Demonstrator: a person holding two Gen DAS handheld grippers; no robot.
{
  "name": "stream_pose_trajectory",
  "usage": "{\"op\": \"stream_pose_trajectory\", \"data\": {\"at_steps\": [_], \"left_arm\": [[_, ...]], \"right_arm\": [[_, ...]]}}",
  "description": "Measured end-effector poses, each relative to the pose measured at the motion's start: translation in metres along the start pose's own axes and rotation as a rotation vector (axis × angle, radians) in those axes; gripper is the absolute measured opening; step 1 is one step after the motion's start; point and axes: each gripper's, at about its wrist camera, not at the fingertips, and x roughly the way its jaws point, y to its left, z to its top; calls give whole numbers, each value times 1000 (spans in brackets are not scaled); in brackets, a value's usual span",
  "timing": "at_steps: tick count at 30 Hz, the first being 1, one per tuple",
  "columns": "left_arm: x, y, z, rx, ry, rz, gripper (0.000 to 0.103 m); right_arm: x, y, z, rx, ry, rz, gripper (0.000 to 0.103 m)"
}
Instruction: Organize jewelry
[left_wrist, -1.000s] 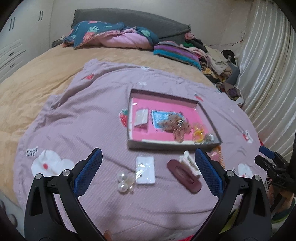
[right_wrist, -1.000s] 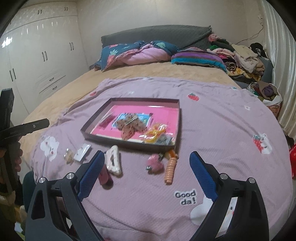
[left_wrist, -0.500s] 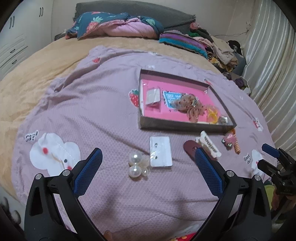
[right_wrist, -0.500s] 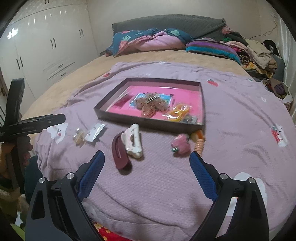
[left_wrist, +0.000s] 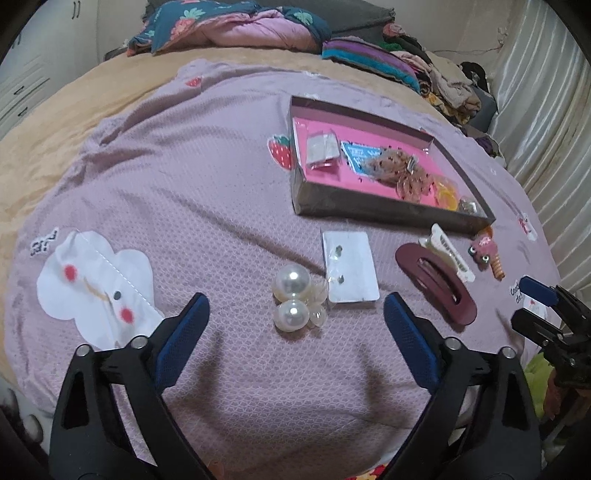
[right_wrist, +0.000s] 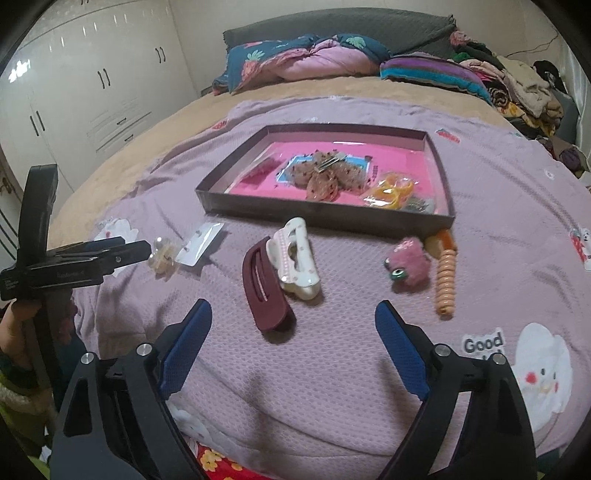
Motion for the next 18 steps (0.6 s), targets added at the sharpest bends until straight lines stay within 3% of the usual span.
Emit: {"op": "stream_pose_trajectory", "data": {"at_steps": [8,14,18], "left_arm": [[16,5,-5,1,36,-15,72],[23,12,-8,-9,54,-30,54],[26,15,-7,-14,62,-43,42]], "right_arm": [[26,6,0,12,43,20,78],[47,11,-1,31,94,48,56],[57,18,-1,26,116,52,48]]}}
